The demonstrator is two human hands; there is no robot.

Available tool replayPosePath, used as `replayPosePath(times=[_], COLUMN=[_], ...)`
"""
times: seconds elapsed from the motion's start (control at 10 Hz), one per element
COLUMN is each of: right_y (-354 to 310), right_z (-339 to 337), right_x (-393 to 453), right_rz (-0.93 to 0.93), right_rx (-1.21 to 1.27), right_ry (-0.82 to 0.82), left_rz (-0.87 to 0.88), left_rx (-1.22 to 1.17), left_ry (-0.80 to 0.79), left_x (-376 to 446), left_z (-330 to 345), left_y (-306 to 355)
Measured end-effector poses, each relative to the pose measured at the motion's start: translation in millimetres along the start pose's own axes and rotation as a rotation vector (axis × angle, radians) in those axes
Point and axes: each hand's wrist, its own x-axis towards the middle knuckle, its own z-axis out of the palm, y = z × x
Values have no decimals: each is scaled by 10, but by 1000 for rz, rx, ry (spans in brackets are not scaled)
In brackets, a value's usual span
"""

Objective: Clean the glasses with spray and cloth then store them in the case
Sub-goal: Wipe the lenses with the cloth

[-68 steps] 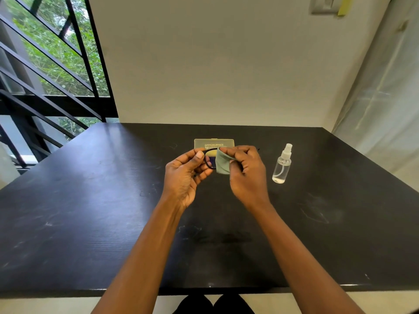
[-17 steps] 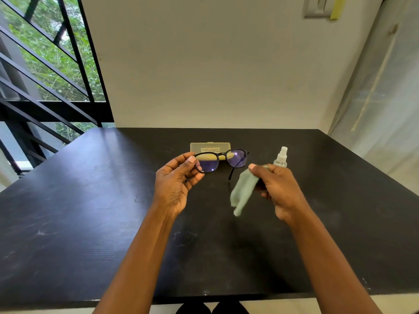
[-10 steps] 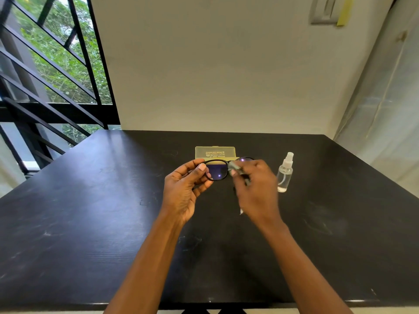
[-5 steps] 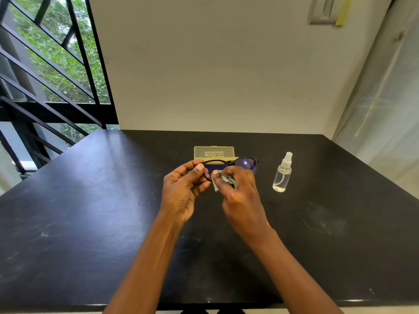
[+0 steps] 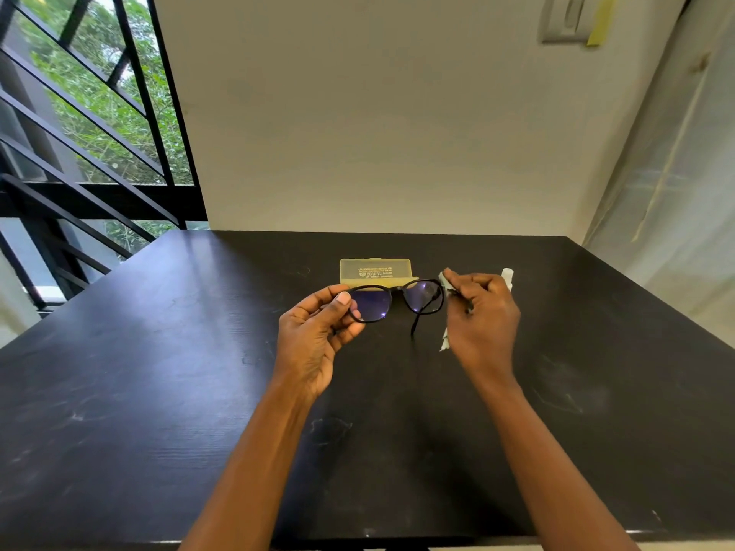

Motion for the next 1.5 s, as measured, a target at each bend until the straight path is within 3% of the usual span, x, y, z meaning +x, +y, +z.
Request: replayPosePath(times=[0.5, 0.8, 1.1, 1.3, 1.5], right_y=[4, 123, 86, 220, 116], right_z=[110, 127, 171, 89, 170], right_x=[-362, -136, -341, -310, -119], right_rz=[-399, -276, -524, -374, -374], right_rx=[-243, -186, -276, -250, -276], right_ry=[-131, -61, -149, -80, -63], left_rz=[-18, -35, -38, -59, -72], left_rx=[-5, -14, -32, -23, -32], left_ry=[21, -3, 20, 16, 12], left_x=[12, 11, 37, 49, 41], left_z=[-12, -28, -33, -65, -60], left_y=[20, 34, 32, 31, 19])
